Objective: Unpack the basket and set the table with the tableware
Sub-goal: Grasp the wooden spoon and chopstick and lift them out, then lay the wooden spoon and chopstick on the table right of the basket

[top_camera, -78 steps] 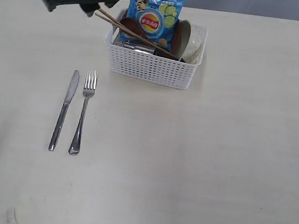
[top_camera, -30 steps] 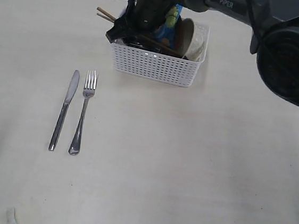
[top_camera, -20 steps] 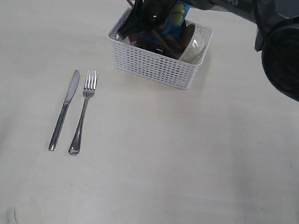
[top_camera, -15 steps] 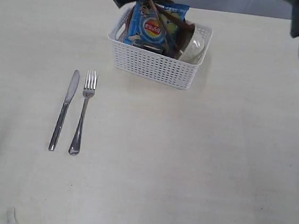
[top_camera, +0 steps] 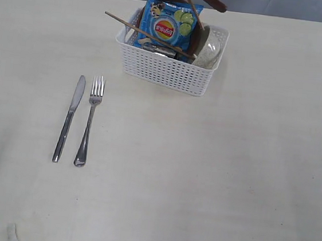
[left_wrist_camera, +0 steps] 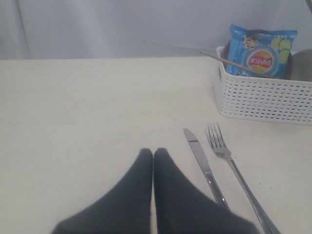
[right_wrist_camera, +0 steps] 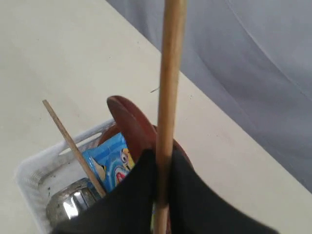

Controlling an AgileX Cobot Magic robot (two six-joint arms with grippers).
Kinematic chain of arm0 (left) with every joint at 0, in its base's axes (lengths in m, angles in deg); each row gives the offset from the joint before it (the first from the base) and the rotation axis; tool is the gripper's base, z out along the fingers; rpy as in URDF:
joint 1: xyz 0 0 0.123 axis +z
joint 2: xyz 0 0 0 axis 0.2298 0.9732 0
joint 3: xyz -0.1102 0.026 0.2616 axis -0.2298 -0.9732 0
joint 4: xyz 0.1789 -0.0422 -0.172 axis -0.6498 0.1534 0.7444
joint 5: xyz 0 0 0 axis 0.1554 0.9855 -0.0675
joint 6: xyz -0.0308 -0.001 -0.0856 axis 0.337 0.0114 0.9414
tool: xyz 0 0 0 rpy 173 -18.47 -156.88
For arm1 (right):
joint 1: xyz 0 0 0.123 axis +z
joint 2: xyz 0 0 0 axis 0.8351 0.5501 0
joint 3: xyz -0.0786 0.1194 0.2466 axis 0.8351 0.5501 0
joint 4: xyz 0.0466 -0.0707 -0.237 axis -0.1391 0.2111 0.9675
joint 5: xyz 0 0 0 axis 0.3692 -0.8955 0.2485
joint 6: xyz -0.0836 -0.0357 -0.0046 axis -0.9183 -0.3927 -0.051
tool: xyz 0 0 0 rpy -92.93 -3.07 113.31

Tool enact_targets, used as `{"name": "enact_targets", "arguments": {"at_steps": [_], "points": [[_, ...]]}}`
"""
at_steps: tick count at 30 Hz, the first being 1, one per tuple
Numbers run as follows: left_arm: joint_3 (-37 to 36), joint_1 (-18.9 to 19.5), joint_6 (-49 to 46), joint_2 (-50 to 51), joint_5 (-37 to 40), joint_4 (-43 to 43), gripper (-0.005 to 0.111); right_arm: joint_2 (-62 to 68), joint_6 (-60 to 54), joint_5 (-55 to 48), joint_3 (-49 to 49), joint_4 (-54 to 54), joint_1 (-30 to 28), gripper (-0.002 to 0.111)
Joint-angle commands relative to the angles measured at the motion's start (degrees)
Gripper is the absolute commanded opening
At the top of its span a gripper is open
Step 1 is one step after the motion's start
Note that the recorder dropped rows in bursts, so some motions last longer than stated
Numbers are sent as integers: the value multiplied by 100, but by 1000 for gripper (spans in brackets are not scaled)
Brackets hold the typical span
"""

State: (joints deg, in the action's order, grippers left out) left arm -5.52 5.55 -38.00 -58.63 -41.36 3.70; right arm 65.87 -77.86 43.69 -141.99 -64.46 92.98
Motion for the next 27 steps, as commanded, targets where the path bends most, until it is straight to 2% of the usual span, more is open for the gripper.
{"name": "enact_targets", "arguments": {"at_steps": [1, 7, 12, 17, 21, 24, 27], "points": [[-18, -44, 15, -19, -10, 0, 0, -106, 65, -49, -13, 229, -26, 0], [-18, -44, 4, -19, -10, 0, 0, -462, 977, -803, -13, 1407, -279, 0], [-18, -44, 4, -19, -10, 0, 0, -527, 1178, -1610, -13, 507, -1176, 0], [-18, -44, 4, -19, -10, 0, 0, -360, 981, -2064, 123, -1019, -2204, 0], [-18, -44, 4, -19, -10, 0, 0, -293, 1096, -1985, 892, -1221, -2769, 0], [-18, -44, 4, -19, -10, 0, 0, -293, 1210, -1579, 1827, -1209, -3108, 0], [-18, -44, 4, -19, -10, 0, 0, -293, 1253, -554, 3167, -1391, -3472, 0]]}}
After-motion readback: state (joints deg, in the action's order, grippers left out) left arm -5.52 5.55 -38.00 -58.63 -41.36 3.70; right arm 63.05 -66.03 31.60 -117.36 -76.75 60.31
